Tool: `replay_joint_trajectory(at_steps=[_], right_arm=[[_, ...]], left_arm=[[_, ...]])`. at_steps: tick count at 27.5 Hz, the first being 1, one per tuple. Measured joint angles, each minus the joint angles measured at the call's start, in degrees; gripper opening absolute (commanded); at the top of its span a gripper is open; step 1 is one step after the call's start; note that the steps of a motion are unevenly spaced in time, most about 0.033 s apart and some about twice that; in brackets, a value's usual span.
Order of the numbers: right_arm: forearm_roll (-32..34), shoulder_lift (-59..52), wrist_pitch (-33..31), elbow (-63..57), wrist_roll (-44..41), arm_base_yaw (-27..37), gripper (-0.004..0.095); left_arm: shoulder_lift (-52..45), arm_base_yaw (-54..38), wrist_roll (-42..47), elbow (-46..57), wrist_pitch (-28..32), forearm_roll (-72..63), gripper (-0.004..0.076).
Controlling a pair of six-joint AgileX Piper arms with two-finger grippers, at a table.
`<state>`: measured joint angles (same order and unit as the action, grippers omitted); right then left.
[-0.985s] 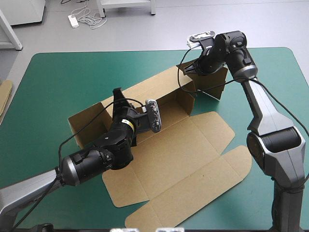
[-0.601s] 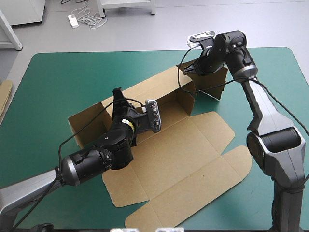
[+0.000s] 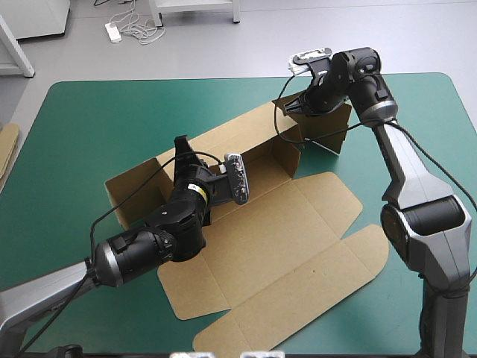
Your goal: Fold the box
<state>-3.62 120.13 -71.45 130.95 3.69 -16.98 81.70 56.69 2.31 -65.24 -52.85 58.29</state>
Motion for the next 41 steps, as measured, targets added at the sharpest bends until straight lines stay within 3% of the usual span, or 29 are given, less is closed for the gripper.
replay_joint_trajectory(at_steps=[9,25,41], right_arm=[[-1.09,-3.53,1.09,8.99,-0.6,0.0,-0.0013],[-1.03,3.41,8.41,9.12,-0.6,0.0,-0.0013],[0.44,3.76,2.7,9.39,-1.02,-0.04,-0.0013]], left_arm=[[0.0,0.0,-0.06,0.0,0.0,0.0,-0.0009],[0.0,0.0,-0.12,0.0,0.0,-0.76,-0.0009],[0.0,0.0,-0.61,0.0,0.0,-1.18,-0.0009]])
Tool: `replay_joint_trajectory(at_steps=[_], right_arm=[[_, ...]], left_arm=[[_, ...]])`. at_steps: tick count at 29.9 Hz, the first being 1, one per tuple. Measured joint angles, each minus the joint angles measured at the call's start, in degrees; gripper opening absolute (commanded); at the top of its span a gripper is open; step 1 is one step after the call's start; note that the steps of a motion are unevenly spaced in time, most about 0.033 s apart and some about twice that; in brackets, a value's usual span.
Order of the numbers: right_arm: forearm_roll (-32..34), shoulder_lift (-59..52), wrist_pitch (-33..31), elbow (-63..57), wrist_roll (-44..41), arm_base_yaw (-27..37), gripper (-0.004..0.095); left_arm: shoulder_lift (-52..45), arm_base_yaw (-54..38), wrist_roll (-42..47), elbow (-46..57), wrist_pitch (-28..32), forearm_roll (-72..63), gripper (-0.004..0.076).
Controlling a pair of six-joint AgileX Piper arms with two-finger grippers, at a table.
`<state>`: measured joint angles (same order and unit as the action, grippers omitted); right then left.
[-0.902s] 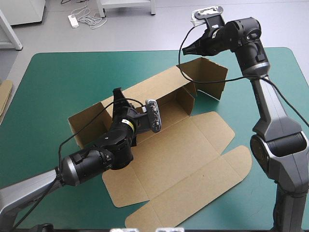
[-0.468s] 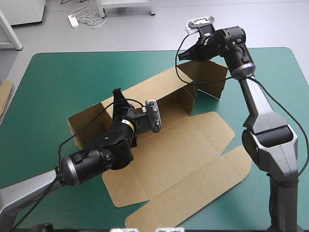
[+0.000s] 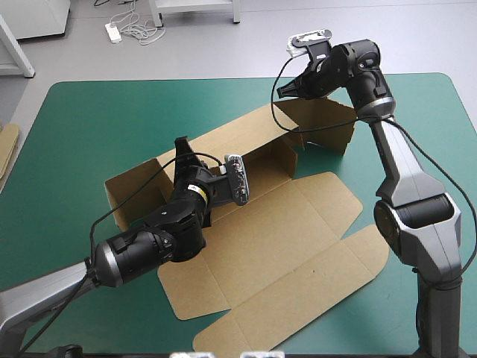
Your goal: Fold the box
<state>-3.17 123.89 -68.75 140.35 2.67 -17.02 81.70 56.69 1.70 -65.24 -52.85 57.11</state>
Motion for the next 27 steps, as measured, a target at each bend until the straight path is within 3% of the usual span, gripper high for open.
replay_joint_trajectory(at_steps=[11,27], right_arm=[[2.67,-5.48,-2.68,-8.62,-0.4,-0.12,-0.0013],[0.04,-14.08,-1.54,-23.33,-1.37,-0.12,-0.0013]], left_arm=[[0.0,0.0,0.41,-0.05,-0.05,0.05,-0.0009],[0.0,0.0,0.41,-0.05,-0.24,0.54,-0.0009]])
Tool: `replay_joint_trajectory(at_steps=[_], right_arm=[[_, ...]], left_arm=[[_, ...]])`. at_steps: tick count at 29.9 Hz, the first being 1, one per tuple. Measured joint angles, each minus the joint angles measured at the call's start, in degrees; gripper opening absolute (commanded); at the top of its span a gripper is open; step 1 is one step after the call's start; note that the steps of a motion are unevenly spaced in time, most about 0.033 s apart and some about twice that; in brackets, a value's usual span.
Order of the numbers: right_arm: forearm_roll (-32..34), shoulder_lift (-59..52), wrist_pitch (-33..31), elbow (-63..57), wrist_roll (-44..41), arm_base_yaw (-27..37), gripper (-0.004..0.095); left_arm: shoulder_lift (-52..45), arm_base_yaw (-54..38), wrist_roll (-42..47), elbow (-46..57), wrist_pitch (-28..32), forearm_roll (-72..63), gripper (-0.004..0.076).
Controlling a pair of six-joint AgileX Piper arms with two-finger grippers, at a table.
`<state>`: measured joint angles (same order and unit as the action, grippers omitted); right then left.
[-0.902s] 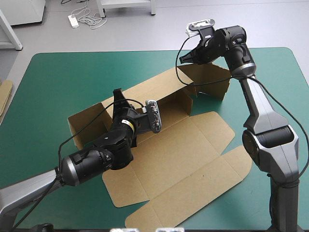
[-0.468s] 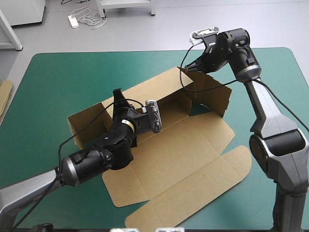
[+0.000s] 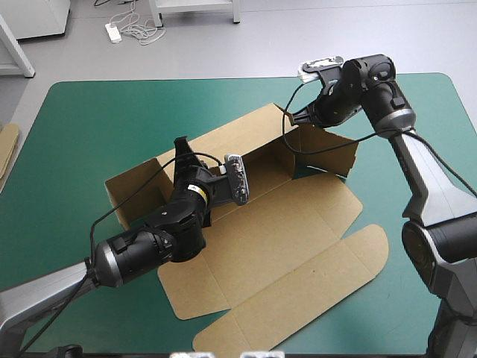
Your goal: Fold the box
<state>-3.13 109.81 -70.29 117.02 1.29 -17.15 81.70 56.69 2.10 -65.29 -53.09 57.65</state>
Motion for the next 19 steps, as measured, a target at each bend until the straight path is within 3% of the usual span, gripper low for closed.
replay_joint_trajectory(at_steps=[19], right_arm=[[-0.32,-4.81,-0.76,-13.58,-0.34,-0.03,-0.0013]], left_arm=[[0.0,0.07,0.06,0.0,0.26,0.64,-0.0009]])
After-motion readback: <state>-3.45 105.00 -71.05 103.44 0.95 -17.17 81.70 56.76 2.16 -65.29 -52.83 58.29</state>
